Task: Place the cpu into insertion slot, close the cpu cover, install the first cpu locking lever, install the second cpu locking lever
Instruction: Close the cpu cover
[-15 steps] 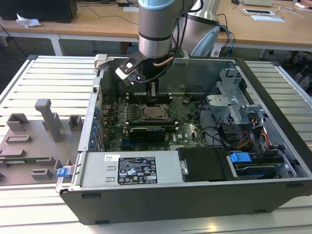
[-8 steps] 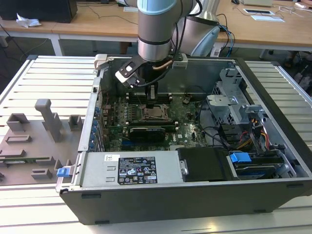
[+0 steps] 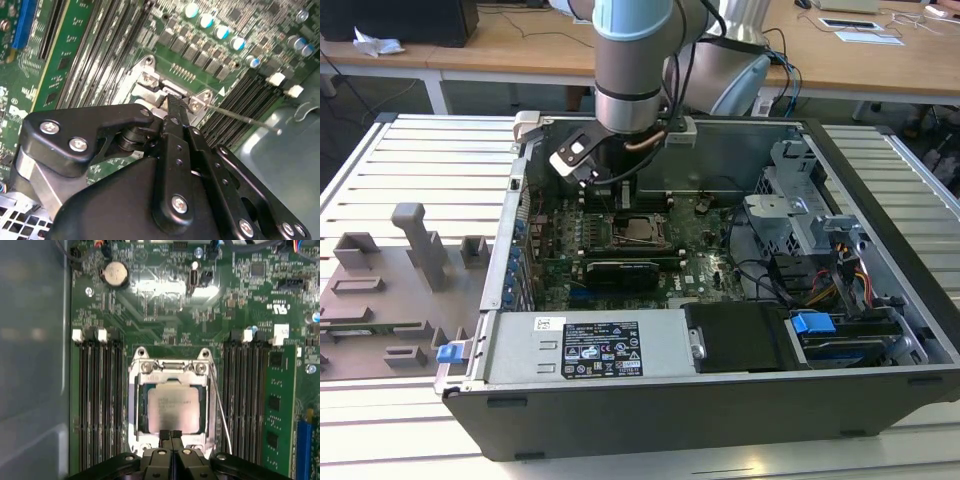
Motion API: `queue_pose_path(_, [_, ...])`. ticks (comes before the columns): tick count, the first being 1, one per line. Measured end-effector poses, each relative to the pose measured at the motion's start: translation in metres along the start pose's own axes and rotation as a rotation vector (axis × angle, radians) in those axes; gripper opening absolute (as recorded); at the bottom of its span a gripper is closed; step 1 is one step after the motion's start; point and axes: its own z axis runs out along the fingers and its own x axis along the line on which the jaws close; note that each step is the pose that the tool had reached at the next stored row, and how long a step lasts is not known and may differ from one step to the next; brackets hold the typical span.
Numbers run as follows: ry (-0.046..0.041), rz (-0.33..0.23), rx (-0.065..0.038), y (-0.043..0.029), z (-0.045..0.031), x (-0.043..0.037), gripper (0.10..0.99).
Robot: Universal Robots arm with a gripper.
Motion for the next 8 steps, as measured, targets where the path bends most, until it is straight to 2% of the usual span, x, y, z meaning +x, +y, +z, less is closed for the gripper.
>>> queue_pose_path(1, [0.0000,0.000,0.000,-0.0018,0.0006,0.0000,0.106])
queue_pose_path(2, [0.0001,0.000,0.000,-0.0060,0.0043,0.0000,0.106])
queue_pose_path(3, [0.0002,-0.001,0.000,-0.0056,0.0060,-0.0001,0.106])
queue_pose_path(4, [0.0040,-0.003,0.000,0.0050,0.0062,-0.0001,0.106])
queue_pose_path(5, [0.0072,-0.004,0.000,0.0120,0.0062,-0.0003,0.106])
queue_pose_path(8, [0.0090,-0.004,0.001,0.0252,0.0061,-0.0004,0.106])
